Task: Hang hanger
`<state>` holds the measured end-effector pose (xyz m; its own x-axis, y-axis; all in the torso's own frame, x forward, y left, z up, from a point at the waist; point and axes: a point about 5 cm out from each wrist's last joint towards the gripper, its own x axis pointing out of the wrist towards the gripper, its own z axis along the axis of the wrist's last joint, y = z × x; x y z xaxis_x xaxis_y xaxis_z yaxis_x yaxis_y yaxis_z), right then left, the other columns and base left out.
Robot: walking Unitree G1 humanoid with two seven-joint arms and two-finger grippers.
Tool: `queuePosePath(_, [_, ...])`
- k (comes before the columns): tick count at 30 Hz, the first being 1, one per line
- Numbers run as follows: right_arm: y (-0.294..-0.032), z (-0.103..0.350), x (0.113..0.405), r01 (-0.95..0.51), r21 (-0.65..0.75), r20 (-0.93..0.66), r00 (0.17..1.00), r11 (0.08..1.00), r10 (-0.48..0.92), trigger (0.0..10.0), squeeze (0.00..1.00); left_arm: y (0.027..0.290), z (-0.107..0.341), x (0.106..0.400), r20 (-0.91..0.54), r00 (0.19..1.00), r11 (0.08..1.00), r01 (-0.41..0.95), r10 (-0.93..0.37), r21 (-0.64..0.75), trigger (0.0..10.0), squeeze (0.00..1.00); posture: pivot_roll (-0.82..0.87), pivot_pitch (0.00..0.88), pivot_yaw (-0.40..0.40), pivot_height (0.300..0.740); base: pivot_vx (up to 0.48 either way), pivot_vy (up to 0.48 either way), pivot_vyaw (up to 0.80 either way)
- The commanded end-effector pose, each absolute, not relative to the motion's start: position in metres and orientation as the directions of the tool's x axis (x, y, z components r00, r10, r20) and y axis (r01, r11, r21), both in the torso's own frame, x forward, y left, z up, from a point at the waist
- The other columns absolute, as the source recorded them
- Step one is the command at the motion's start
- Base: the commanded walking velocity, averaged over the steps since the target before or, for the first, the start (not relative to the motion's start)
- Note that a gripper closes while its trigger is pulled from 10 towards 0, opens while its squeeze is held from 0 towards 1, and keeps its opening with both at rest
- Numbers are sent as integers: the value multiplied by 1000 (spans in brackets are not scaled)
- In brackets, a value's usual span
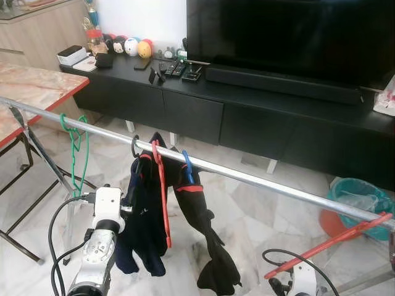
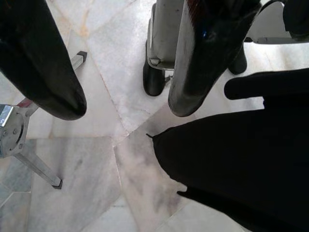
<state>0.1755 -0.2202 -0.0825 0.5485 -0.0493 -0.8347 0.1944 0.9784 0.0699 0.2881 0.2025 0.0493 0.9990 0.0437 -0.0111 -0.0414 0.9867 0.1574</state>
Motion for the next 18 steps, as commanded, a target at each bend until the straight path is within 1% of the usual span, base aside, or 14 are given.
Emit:
queuePosePath(1, [-220,-82,177,202,71,-832,551,977,-54,10000,0,204,50,290,-17,999,983,-39,43,179,10000,0,32,0,1,740,-274,0,0])
queuePosePath(18, [-220,-82,178,205,73,-832,552,976,-54,10000,0,206,50,290,-17,998,981,-52,56,185,10000,0,36,0,-1,740,-295,0,0])
